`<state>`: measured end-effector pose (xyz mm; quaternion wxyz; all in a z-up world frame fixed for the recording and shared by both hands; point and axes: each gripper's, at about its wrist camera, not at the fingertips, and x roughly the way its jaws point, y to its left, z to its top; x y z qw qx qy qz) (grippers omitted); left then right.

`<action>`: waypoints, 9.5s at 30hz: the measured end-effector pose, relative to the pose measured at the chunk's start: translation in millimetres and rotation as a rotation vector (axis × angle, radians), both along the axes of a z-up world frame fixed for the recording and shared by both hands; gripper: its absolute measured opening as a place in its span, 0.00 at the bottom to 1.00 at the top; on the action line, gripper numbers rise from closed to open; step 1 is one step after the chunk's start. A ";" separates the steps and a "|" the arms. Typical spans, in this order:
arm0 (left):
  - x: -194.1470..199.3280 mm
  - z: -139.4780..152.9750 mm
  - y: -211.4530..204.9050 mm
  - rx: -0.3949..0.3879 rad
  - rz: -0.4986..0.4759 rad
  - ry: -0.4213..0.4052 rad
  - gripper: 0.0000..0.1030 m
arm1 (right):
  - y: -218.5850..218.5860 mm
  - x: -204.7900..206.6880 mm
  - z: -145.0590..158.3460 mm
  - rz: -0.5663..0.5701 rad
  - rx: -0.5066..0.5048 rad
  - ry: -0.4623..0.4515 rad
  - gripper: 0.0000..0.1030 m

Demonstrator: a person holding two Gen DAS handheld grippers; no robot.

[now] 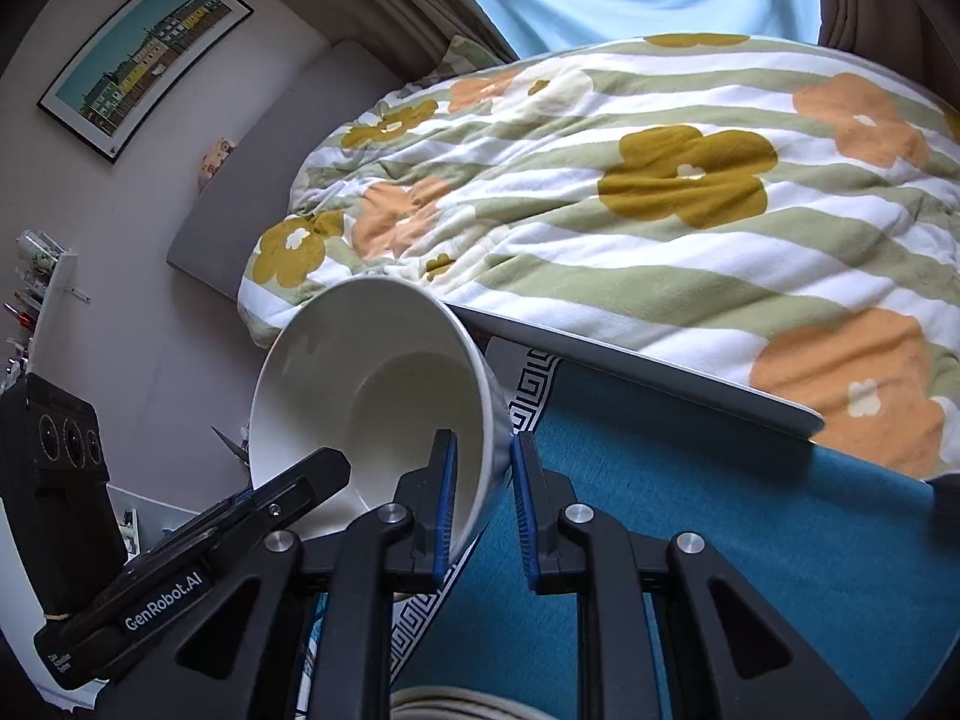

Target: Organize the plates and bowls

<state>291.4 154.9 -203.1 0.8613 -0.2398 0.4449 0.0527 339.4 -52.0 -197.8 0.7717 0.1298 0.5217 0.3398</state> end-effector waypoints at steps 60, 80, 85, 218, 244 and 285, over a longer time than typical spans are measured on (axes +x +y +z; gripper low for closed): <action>-140.9 -50.5 -426.7 0.372 -0.697 0.263 0.21 | -355.7 -241.8 -39.6 -0.457 -0.232 0.169 0.16; -145.2 -53.9 -429.3 0.464 -0.692 0.254 0.21 | -355.2 -244.4 -37.9 -0.451 -0.232 0.165 0.16; -146.1 -51.0 -426.3 0.438 -0.683 0.251 0.21 | -354.9 -246.7 -35.0 -0.445 -0.234 0.158 0.16; -173.5 -44.6 -106.7 0.387 -0.853 0.391 0.16 | -49.8 -240.6 -47.4 0.065 -0.426 0.127 0.20; -192.4 -16.8 -117.0 0.569 -0.862 0.340 0.34 | -52.3 -250.3 -28.8 0.002 -0.479 0.142 0.21; -400.8 253.4 -119.2 0.529 -0.265 -0.559 1.00 | -143.6 -441.2 237.0 -0.660 -0.383 -0.687 0.99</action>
